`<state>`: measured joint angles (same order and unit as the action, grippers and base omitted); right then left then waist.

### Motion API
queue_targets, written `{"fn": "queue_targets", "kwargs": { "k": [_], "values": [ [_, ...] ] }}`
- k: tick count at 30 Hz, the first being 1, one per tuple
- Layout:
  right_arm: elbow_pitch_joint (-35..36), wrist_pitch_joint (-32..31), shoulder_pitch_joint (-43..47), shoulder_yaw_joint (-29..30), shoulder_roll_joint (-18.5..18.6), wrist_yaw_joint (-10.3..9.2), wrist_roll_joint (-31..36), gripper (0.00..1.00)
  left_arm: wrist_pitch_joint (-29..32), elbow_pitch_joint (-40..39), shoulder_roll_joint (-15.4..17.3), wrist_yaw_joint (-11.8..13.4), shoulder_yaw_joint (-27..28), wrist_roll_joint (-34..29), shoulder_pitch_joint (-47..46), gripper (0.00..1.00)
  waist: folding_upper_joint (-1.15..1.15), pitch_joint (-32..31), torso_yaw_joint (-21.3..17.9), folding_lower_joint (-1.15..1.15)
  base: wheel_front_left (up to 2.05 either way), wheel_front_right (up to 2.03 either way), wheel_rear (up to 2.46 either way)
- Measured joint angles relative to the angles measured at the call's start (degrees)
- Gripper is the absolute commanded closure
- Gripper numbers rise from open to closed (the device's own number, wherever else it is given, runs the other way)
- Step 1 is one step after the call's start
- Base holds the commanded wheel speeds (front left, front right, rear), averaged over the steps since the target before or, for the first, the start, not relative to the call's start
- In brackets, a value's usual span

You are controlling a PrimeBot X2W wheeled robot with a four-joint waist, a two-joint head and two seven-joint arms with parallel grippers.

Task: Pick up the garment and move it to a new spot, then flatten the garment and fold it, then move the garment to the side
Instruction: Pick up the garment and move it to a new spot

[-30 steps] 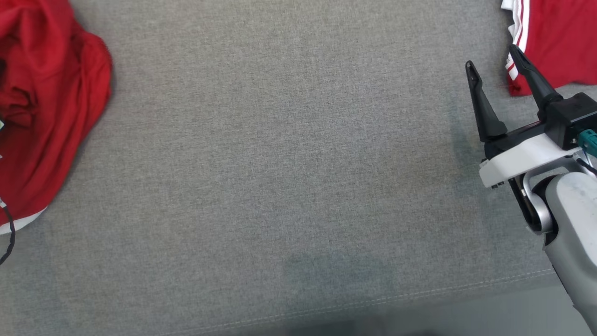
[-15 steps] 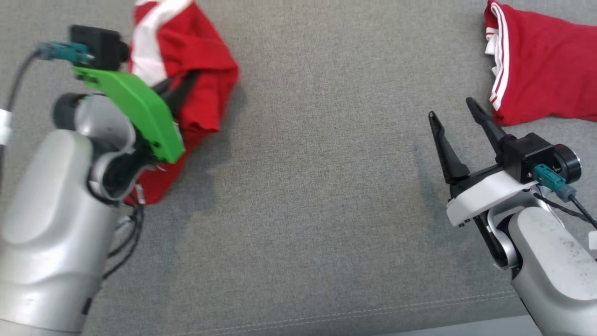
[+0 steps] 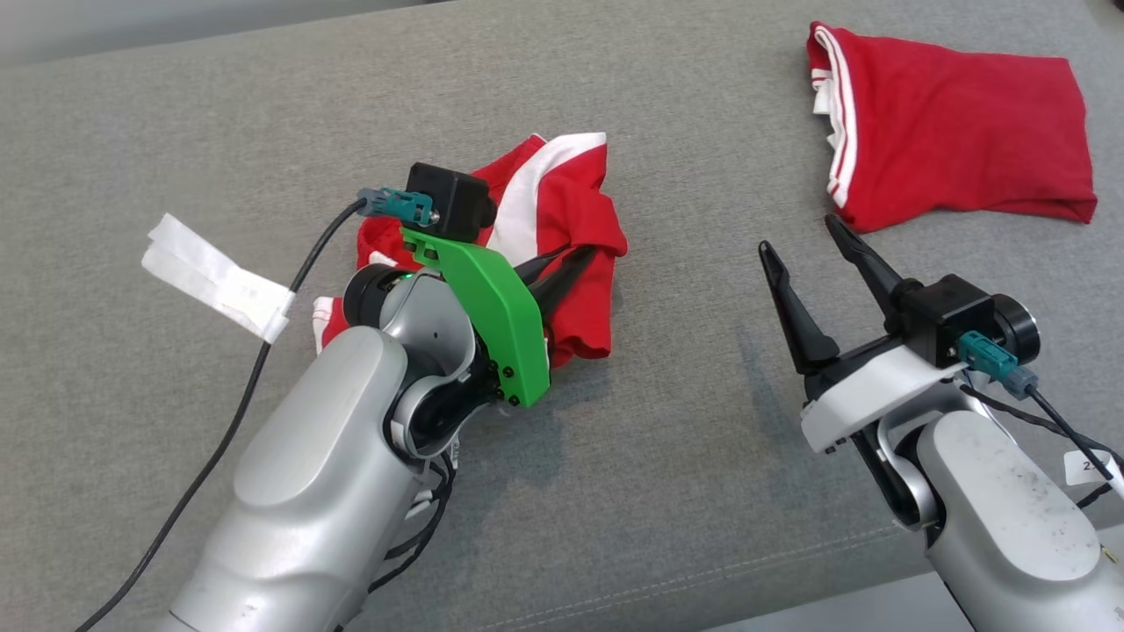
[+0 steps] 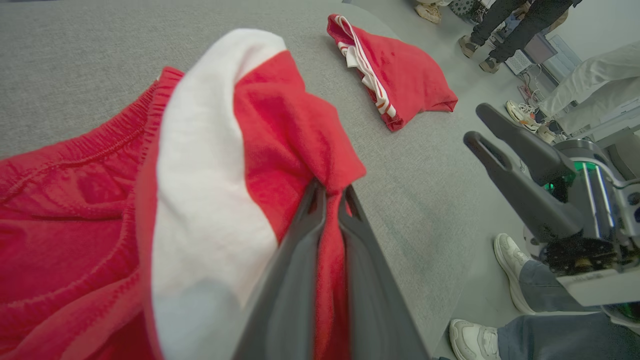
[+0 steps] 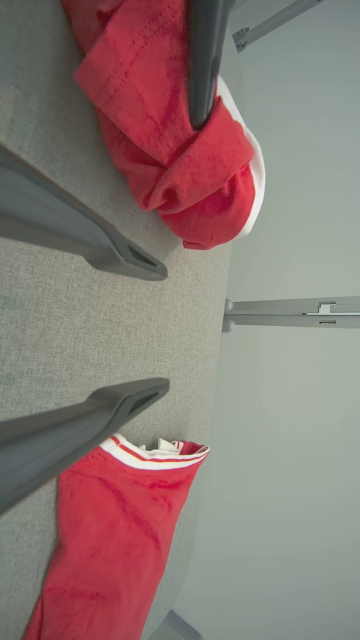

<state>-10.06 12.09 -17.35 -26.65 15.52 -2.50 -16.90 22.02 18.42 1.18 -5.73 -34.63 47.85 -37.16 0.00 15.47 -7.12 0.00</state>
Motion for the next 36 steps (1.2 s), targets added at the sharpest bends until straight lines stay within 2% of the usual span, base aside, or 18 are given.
{"fn": "queue_targets", "kwargs": {
  "k": [4, 5, 8, 9, 10, 12, 13, 19, 24, 29, 32, 36],
  "values": [
    [0.3, 0.1, -0.1, -1.0, -1.5, 0.22, 0.0, 0.0, -1.5, 2.0, 0.9, 2.5, -0.2, -2.6, 0.0, 1.0, 0.0, 0.3, -2.5, 0.0, 0.0, 0.0, 0.0],
    [0.4, 0.1, -0.1, -1.3, -2.0, 0.23, 0.0, 0.0, -1.9, 2.4, 1.1, 3.2, -0.3, -3.2, -0.1, 0.9, 0.0, 0.4, -3.1, 0.0, 0.0, 0.0, 0.0],
    [0.5, 0.5, -0.1, -1.7, -3.1, 0.23, 0.0, 0.0, -3.0, 3.9, 1.6, 4.5, -0.4, -5.1, -0.8, 0.47, 0.0, 0.9, -5.3, 0.0, 0.0, 0.0, 0.0],
    [0.5, 0.5, -0.2, -1.9, -3.4, 0.23, 0.0, 0.0, -3.0, 4.4, 1.6, 4.9, -0.6, -5.7, -1.2, 0.22, 0.0, 1.1, -6.0, 0.0, 0.0, 0.0, 0.0],
    [0.5, 0.5, -0.2, -2.0, -3.6, 0.23, -0.1, 0.0, -3.5, 4.9, 1.5, 5.3, -0.9, -6.1, -1.6, 0.11, 0.0, 1.4, -6.7, 0.0, 0.0, 0.0, 0.0],
    [0.4, 0.6, -0.2, -2.3, -4.3, 0.23, -0.1, 0.0, -4.2, 5.6, 1.5, 5.9, -1.0, -6.3, -2.2, 0.07, 0.0, 1.8, -8.2, 0.0, 0.0, 0.0, 0.0],
    [0.4, 0.6, -0.2, -2.6, -4.7, 0.24, -0.1, 0.0, -4.5, 6.0, 1.4, 6.3, -0.9, -6.3, -2.3, 0.0, 0.0, 2.1, -9.0, 0.0, 0.0, 0.0, 0.0],
    [-1.0, 1.1, -0.8, -4.2, -6.6, 0.98, -0.1, 0.0, -7.5, 6.9, 1.4, 7.1, -0.4, -5.5, -3.0, 0.0, 0.0, 3.4, -13.7, 0.0, 0.0, 0.0, 0.0],
    [-2.6, 1.3, -0.6, -4.2, -4.8, 0.98, 0.6, 0.0, -8.8, 6.0, 1.1, 4.5, -3.0, -4.0, -4.6, 0.0, 0.0, 3.8, -15.9, 0.0, 0.0, 0.0, 0.0],
    [-3.0, 1.6, -0.5, -6.4, -4.6, 2.0, 2.0, 0.0, -11.6, 2.5, 1.1, 2.7, -4.3, -2.6, -6.8, 0.0, 0.0, 3.1, -14.9, 0.0, 0.0, 0.0, 0.0],
    [-3.2, 1.6, 0.0, -7.6, -4.6, 2.61, 2.7, 0.0, -13.1, 1.0, 1.1, 2.6, -4.4, -2.8, -7.9, 0.0, 0.0, 2.3, -13.5, 0.0, 0.0, 0.0, 0.0],
    [-3.4, 1.6, 0.4, -9.8, -4.8, 4.0, 3.1, 0.0, -15.0, 0.6, 1.1, 3.4, -4.1, -6.4, -8.5, 0.0, 0.0, 0.6, -10.9, 0.0, 0.0, 0.0, 0.0]
  ]
}}
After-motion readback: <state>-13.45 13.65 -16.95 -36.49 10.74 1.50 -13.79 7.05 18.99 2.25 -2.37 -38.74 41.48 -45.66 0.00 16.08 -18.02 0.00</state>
